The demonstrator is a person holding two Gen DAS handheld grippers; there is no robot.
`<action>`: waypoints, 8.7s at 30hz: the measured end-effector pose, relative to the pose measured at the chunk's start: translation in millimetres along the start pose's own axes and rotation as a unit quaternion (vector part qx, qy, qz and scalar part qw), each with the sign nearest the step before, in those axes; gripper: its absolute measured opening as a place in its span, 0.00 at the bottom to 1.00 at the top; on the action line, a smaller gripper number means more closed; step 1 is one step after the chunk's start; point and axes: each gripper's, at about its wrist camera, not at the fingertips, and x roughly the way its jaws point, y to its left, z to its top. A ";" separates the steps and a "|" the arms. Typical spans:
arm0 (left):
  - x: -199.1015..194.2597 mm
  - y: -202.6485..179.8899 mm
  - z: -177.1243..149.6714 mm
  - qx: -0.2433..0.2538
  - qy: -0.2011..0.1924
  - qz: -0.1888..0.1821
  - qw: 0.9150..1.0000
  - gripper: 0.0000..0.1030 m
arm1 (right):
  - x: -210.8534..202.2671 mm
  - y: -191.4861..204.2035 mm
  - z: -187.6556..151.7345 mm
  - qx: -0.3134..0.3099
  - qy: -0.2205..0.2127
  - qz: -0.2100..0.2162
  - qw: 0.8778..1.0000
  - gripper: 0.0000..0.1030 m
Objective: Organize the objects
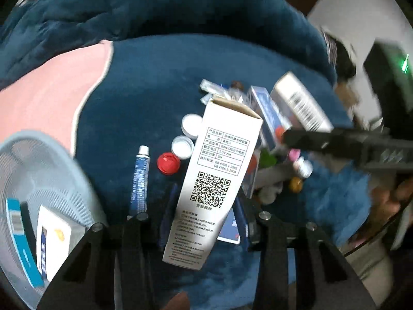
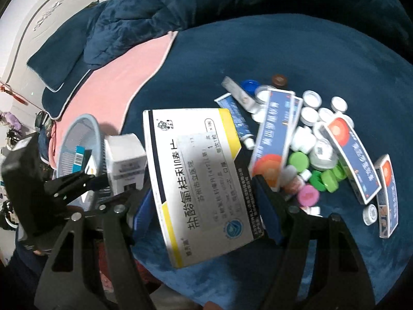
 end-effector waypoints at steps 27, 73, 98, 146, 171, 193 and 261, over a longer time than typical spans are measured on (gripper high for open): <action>-90.7 148.9 -45.3 -0.197 -0.029 0.176 0.964 0.43 | 54.5 163.5 15.8 -0.095 0.011 0.145 0.985 0.91; -43.4 113.8 -22.3 -0.141 -0.001 0.265 0.954 0.99 | 46.6 104.4 5.3 -0.090 0.020 0.020 0.996 1.00; 13.0 0.5 24.6 -0.051 -0.001 0.192 0.980 0.99 | 78.6 -61.1 35.0 0.068 0.043 -0.152 0.985 0.39; 132.1 -95.7 10.4 0.124 0.085 -0.032 0.988 0.27 | 47.0 -116.0 11.7 0.104 0.063 -0.120 0.985 0.37; -22.1 15.3 6.7 -0.029 -0.055 0.053 0.997 0.26 | 20.3 26.1 12.2 0.017 0.007 0.003 1.000 0.37; -123.4 174.6 -78.5 -0.204 -0.072 0.240 0.946 0.27 | 74.3 165.0 -5.5 -0.039 0.091 0.137 0.986 0.80; 125.6 -37.1 33.2 0.003 0.046 0.138 0.989 0.93 | -9.1 -171.1 16.2 0.024 0.037 -0.116 0.992 0.40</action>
